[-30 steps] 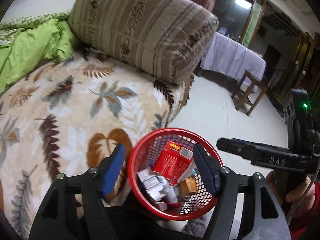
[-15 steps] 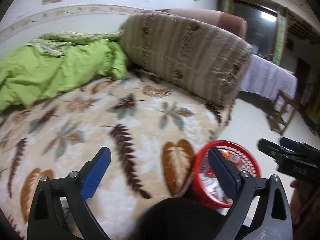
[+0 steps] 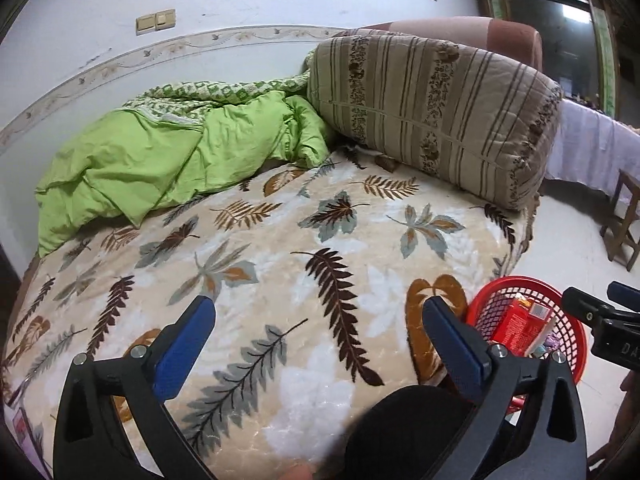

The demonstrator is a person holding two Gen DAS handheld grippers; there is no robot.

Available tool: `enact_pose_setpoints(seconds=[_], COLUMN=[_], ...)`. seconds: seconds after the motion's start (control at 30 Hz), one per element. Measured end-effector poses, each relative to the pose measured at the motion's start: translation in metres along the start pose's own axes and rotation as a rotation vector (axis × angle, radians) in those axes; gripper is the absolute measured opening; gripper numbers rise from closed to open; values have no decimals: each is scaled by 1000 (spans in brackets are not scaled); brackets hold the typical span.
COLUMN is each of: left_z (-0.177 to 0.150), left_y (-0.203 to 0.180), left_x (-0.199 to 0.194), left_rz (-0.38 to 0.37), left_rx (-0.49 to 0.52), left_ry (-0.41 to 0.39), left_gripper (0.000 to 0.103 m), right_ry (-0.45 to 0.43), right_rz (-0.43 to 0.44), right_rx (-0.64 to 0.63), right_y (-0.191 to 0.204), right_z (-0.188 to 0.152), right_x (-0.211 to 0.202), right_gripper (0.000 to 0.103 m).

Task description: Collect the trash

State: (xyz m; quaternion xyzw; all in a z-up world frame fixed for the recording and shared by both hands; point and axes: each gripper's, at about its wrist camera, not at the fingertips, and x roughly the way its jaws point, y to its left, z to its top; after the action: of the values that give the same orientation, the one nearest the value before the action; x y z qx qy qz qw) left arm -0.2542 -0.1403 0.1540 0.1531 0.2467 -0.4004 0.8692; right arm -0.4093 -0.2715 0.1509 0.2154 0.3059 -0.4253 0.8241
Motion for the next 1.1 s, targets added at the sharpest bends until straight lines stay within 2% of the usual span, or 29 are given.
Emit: enact_pose_setpoints(seconds=[0.1,0.23,0.53,1.1], left_z=[-2,-2,-6,-8], left_y=[4,3,3,5], left_x=[-1,1,5,8], left_rz=[-38,5,47,43], left_rx=[-27,-9,-4,-18], left_ry=[-1,10,25,46], left_gripper=[103,103,103,103], right_ry=[7,34,60,87], right_rz=[-10,-22,-37,-41], right_rx=[5,8,0,-3], right_y=[-1,-2,-1,-1], right_z=[0,-1,-4,-6], right_x=[1,6,10,14], right_gripper=[98,98,98,98])
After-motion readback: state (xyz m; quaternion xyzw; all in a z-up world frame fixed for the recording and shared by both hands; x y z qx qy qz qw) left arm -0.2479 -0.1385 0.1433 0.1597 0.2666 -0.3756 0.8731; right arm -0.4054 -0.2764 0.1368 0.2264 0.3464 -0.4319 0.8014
